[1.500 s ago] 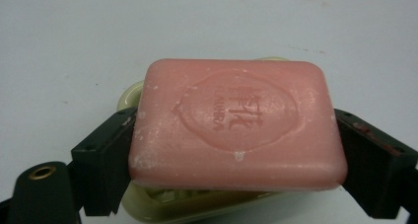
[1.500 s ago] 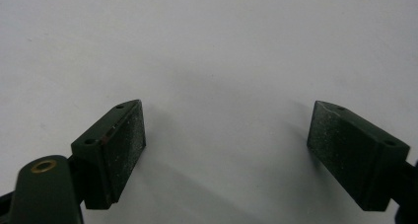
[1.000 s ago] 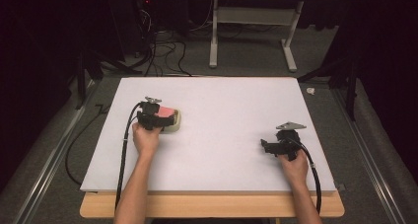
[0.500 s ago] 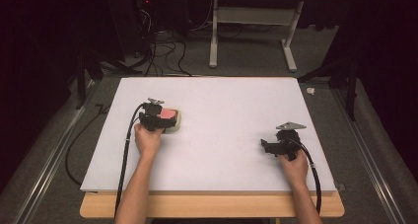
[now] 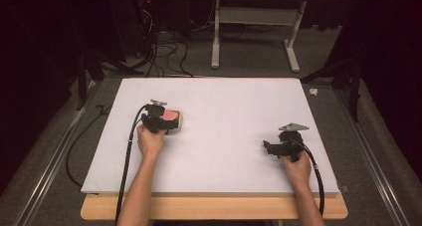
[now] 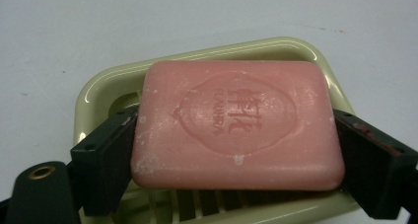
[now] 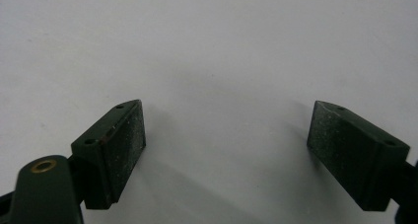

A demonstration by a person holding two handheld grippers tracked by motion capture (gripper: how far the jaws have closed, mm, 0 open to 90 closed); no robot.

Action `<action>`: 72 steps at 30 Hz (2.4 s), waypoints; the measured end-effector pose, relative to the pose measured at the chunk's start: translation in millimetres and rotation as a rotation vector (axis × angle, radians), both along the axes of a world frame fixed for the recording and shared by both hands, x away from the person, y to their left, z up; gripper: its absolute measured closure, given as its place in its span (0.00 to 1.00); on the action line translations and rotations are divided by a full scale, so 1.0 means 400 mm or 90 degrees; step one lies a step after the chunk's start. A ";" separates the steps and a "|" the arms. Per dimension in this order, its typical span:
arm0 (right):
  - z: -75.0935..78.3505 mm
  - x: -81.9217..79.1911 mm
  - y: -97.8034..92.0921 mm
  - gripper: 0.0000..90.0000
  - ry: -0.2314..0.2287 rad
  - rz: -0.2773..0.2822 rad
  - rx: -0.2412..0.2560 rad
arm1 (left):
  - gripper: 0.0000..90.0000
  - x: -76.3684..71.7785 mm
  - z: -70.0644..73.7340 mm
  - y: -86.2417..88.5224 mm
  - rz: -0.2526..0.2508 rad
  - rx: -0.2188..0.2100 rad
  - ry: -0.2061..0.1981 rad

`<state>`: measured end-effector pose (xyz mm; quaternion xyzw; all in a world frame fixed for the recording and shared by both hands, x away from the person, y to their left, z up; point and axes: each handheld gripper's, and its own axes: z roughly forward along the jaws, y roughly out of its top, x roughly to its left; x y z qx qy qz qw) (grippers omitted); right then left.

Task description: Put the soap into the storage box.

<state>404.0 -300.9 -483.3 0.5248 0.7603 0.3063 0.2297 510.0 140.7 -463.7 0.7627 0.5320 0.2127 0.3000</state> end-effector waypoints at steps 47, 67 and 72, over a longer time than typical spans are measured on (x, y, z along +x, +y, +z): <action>0.000 0.000 0.000 0.17 0.001 -0.001 0.002 | 0.16 -0.125 0.115 0.058 -0.036 -0.064 -0.099; 0.000 0.000 0.001 0.17 0.001 -0.002 0.002 | 0.16 -0.190 0.142 0.064 -0.065 -0.098 -0.115; 0.000 0.000 0.001 0.17 0.002 -0.002 0.002 | 0.16 -0.204 0.143 0.064 -0.066 -0.095 -0.119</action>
